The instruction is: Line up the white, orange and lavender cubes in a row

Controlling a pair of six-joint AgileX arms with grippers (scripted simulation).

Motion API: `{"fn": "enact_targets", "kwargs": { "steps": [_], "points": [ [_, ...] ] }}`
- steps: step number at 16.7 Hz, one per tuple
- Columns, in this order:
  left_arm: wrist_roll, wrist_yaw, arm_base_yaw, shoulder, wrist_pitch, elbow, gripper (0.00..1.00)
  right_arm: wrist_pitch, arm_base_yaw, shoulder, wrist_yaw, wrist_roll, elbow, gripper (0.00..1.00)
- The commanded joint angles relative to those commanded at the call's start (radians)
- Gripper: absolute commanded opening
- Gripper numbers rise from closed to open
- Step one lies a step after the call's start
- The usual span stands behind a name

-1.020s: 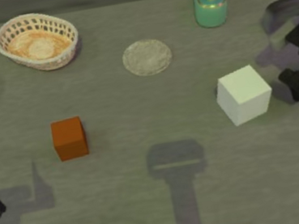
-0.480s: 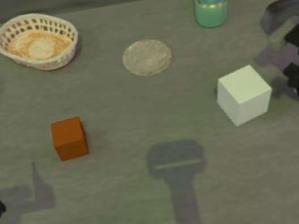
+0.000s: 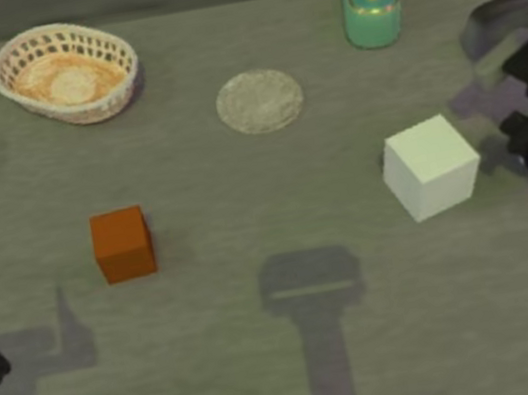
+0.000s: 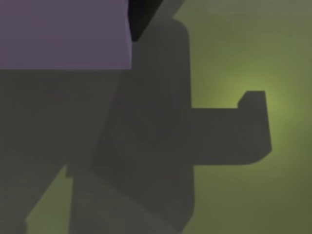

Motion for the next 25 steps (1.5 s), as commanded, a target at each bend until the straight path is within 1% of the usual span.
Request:
{"fn": "enact_targets", "kwargs": {
  "steps": [3, 8, 14, 16, 18, 20, 22, 25],
  "points": [
    [0.0, 0.0, 0.0, 0.0, 0.0, 0.0, 1.0, -0.041, 0.003, -0.013, 0.0, -0.002, 0.034, 0.0],
    [0.0, 0.0, 0.0, 0.0, 0.0, 0.0, 1.0, -0.22, 0.008, -0.072, -0.001, -0.002, 0.142, 0.0],
    [0.0, 0.0, 0.0, 0.0, 0.0, 0.0, 1.0, -0.234, 0.005, -0.079, -0.001, 0.001, 0.152, 0.0],
    [0.0, 0.0, 0.0, 0.0, 0.0, 0.0, 1.0, -0.233, 0.026, -0.086, 0.0, 0.033, 0.144, 0.0],
    [0.0, 0.0, 0.0, 0.0, 0.0, 0.0, 1.0, -0.229, 0.069, -0.105, 0.002, 0.105, 0.124, 0.0],
    [0.0, 0.0, 0.0, 0.0, 0.0, 0.0, 1.0, -0.225, 0.129, -0.133, 0.004, 0.215, 0.091, 0.0],
    [0.0, 0.0, 0.0, 0.0, 0.0, 0.0, 1.0, -0.221, 0.202, -0.167, 0.007, 0.366, 0.045, 0.0],
    [0.0, 0.0, 0.0, 0.0, 0.0, 0.0, 1.0, -0.213, 0.327, -0.228, 0.01, 0.644, -0.041, 0.0]
  ]
}}
